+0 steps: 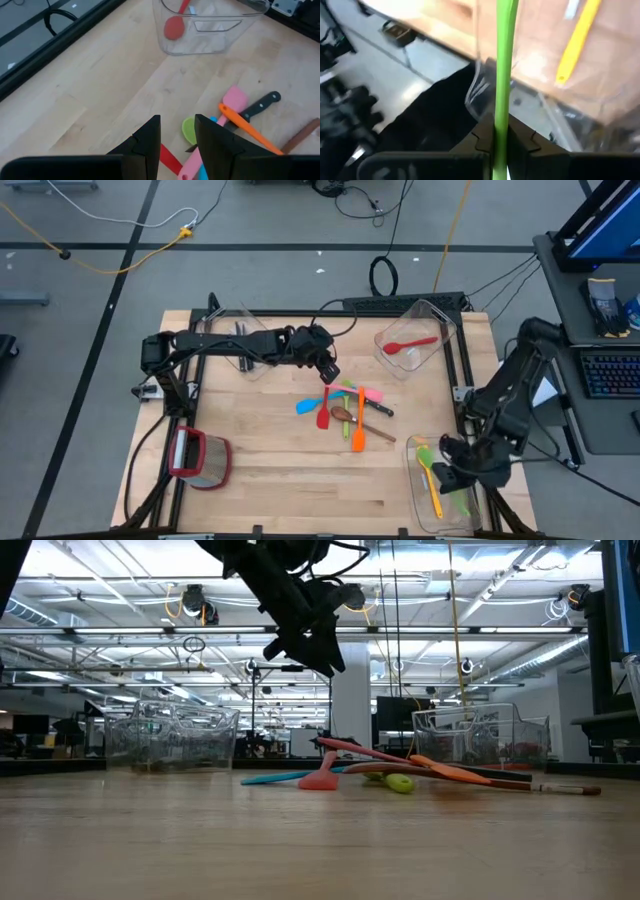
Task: Pick & Place Kitchen Items
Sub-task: Put the green spatula into the bottom transparent bin
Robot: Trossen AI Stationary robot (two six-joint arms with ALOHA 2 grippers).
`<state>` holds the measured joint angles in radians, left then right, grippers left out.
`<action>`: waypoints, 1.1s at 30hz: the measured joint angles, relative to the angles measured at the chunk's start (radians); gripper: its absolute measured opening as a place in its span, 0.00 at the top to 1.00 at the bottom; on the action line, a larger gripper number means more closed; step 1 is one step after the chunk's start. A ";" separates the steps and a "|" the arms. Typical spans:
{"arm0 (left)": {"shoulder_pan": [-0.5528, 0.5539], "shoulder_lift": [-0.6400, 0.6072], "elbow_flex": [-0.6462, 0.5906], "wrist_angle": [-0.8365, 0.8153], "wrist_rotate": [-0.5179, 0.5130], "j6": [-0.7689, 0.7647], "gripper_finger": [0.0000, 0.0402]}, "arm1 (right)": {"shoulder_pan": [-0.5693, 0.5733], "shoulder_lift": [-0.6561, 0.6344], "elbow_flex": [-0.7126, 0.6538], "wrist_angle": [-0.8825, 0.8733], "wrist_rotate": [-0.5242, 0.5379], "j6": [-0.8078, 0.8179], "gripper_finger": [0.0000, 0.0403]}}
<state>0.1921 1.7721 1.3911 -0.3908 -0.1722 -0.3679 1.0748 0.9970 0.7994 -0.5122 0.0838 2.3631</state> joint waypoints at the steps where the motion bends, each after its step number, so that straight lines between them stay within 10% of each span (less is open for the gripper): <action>1: 0.000 0.000 0.000 0.000 0.000 0.000 0.69 | 0.000 0.013 0.000 -0.007 -0.001 0.000 0.96; 33: 0.000 0.000 0.000 0.000 0.045 -0.042 0.69 | -0.015 0.240 0.000 -0.086 -0.009 -0.030 0.90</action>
<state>0.1925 1.7725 1.3911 -0.3908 -0.1277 -0.4095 1.0599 1.2371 0.7994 -0.5982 0.0748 2.3333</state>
